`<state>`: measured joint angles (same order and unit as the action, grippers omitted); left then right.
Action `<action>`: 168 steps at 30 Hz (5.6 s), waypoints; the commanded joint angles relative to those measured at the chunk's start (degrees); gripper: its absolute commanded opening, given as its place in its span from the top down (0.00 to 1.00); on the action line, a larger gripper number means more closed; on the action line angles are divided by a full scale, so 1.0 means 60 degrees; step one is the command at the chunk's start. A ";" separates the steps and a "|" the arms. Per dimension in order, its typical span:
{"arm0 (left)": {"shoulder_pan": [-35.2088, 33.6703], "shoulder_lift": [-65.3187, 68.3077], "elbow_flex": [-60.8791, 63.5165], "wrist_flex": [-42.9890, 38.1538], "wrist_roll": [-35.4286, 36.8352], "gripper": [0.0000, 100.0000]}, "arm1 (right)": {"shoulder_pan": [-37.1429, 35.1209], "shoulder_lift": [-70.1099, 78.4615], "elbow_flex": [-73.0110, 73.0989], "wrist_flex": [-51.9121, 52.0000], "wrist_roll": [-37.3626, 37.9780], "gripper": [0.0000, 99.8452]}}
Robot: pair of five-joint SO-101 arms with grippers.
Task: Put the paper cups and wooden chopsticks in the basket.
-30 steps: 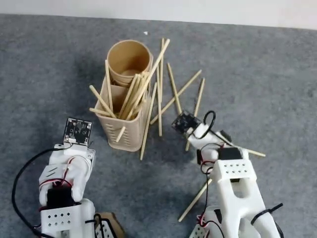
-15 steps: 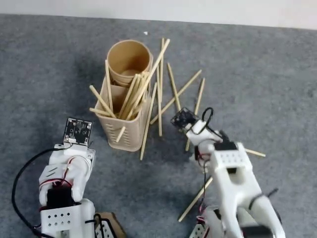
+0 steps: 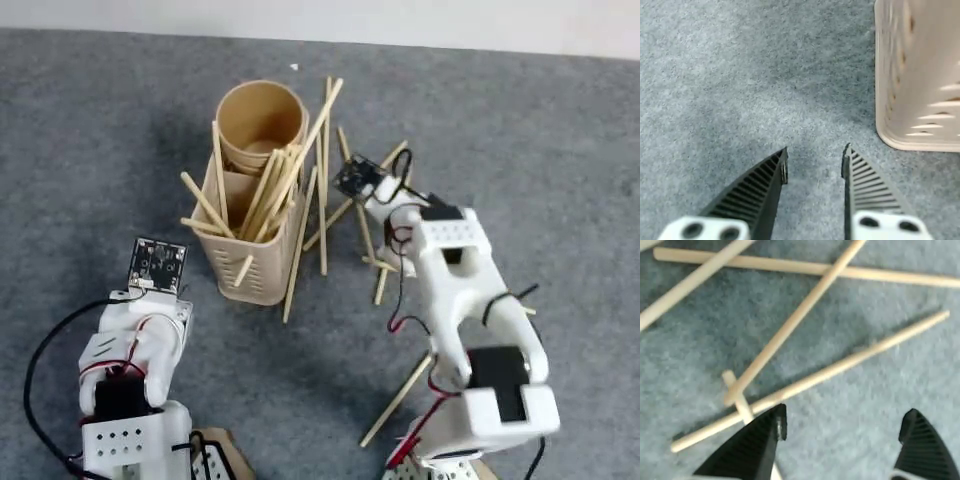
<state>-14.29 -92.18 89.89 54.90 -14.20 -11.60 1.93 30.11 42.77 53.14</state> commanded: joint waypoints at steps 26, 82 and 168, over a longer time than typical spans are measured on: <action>0.0139 -0.0066 -0.0081 -0.0117 0.0073 0.80 | 0.0168 0.1766 -0.1062 0.0154 -0.1099 0.93; 0.0154 -0.0066 -0.0110 -0.0103 0.0073 0.80 | 0.0418 0.3597 -0.5121 0.4007 -0.8982 0.99; -0.0755 -0.0081 0.1267 -0.1128 0.0059 0.80 | -0.5429 -0.8139 0.3407 -0.6923 -0.8733 0.99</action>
<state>-18.42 -92.18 96.04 49.19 -14.20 -45.10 -45.27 51.12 2.51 1.19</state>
